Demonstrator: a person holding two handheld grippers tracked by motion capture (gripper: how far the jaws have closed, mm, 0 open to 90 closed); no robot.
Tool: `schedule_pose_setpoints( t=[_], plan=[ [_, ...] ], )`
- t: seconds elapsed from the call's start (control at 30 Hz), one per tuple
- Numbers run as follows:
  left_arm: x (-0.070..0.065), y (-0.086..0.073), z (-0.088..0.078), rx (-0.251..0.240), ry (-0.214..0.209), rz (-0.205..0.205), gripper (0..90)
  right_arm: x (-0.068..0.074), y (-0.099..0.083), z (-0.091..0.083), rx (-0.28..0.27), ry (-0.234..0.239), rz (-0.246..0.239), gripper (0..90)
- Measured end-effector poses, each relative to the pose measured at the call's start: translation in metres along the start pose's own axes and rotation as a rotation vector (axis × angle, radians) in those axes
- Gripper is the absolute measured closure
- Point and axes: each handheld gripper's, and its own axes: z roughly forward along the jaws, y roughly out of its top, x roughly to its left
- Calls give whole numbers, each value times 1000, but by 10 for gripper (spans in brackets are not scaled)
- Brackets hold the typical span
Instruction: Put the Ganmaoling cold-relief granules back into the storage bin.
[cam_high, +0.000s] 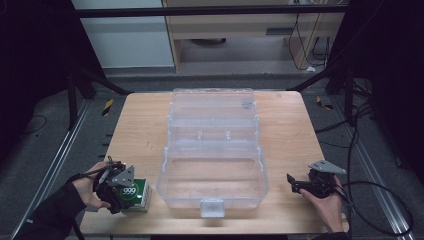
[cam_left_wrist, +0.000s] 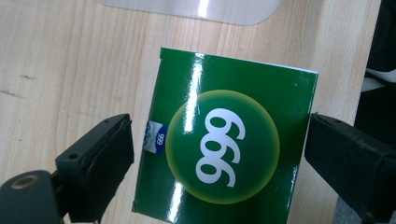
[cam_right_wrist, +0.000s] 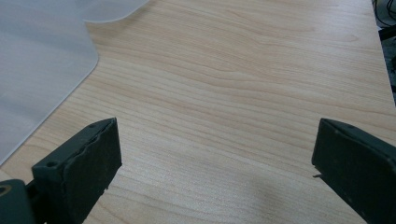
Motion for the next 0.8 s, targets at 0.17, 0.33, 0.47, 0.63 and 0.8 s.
schedule_pose_setpoints(
  t=[0.17,0.33,0.47,0.63,0.8],
  plan=[
    [1,1,7,10,-13,11,59,1,0,1,6,1,-4,17],
    [2,2,14,25,-26,26,55,1,0,1,10,0,-10,16],
    [3,3,21,38,-43,31,56,2,0,2,13,4,-12,16],
    [3,3,26,49,-55,37,69,2,-1,3,20,3,-21,16],
    [4,3,29,60,-58,45,69,3,-1,2,25,5,-20,16]
  ],
)
